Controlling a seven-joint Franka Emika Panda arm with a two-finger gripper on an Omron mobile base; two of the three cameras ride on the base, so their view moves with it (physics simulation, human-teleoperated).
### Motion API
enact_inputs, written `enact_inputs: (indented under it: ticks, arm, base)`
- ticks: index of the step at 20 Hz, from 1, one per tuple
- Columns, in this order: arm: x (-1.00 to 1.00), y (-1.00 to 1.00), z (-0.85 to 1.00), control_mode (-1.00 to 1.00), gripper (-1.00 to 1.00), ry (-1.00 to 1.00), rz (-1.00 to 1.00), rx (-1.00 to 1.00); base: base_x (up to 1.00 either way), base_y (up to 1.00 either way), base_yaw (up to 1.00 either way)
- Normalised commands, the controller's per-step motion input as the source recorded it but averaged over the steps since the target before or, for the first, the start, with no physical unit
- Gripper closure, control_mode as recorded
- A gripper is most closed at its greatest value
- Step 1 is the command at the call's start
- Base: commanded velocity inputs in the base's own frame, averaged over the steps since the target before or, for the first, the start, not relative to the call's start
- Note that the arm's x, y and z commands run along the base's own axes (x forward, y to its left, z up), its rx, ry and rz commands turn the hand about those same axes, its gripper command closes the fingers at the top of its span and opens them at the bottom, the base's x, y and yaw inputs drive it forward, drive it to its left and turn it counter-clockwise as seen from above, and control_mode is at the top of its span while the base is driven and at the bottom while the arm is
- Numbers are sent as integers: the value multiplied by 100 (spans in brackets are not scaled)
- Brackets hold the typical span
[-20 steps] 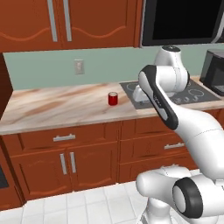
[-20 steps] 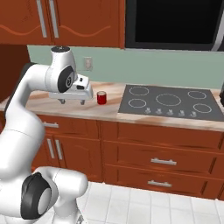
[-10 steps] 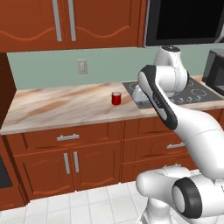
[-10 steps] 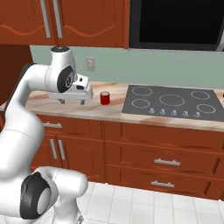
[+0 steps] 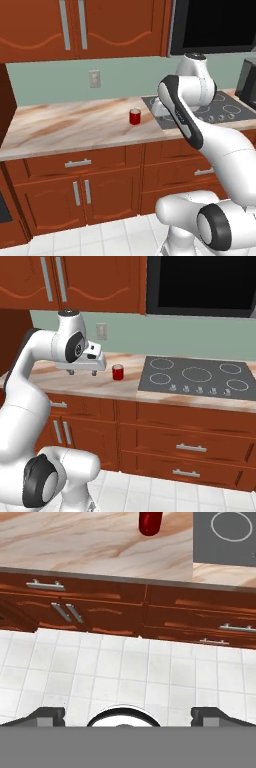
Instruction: Pick the mug on the counter and place it in the cabinet with the handle facing the right, like the mugs already inside.
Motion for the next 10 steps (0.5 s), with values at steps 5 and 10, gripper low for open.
enact_inputs:
  ticks: [5, 10]
  arm:
    - [0, 0, 0, 100, -100, 0, 0, 0]
    - [0, 0, 0, 100, -100, 0, 0, 0]
  base:
    - [45, 0, -1]
    - [12, 0, 0]
